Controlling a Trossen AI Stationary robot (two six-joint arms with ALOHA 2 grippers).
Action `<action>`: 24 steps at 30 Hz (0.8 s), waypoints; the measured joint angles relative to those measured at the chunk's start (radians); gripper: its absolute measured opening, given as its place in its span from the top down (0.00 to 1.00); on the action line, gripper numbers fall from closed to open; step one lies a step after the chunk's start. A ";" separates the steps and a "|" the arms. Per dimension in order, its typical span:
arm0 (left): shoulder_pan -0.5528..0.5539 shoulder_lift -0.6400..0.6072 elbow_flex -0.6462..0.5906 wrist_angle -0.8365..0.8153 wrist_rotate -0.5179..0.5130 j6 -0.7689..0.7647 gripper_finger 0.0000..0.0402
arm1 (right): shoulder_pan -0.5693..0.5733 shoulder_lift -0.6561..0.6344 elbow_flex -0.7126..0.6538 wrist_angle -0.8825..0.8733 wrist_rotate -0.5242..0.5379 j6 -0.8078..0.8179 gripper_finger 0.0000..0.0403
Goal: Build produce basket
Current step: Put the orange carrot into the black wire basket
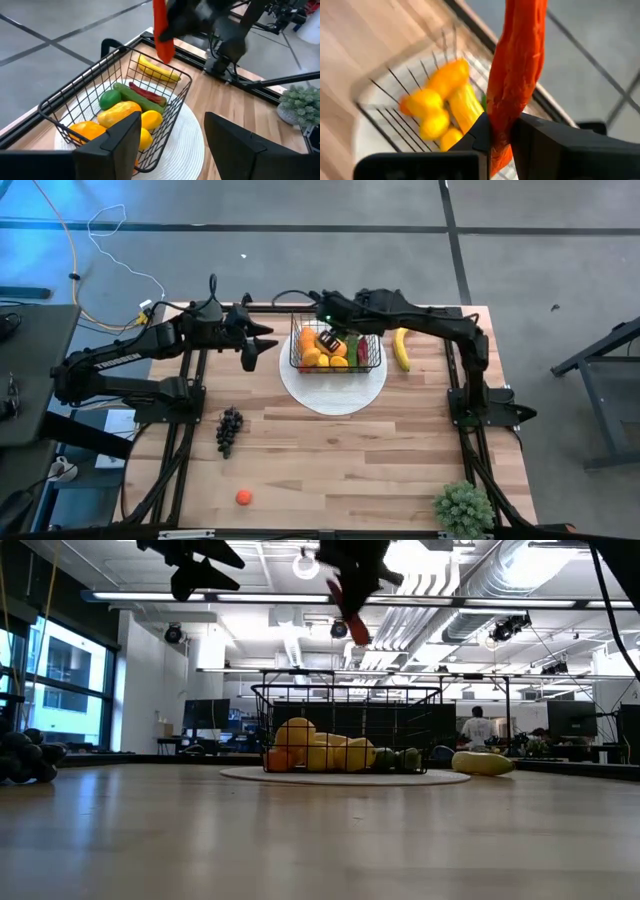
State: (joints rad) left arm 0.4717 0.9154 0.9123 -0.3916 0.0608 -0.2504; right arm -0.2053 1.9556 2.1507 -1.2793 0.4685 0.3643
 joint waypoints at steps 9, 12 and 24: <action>0.000 0.000 0.000 0.000 -0.007 0.000 0.49 | -0.093 -0.003 -0.218 0.013 -0.130 0.074 0.95; 0.000 0.000 0.000 0.000 -0.019 0.000 0.49 | -0.136 -0.003 -0.274 0.026 -0.230 0.109 0.95; 0.000 0.000 0.000 -0.012 -0.024 -0.016 0.49 | -0.246 -0.003 -0.451 0.103 -0.444 0.154 0.89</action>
State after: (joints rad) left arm 0.4717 0.9154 0.9123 -0.4032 0.0364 -0.2669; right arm -0.4511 1.9526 1.6999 -1.1760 0.0241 0.5187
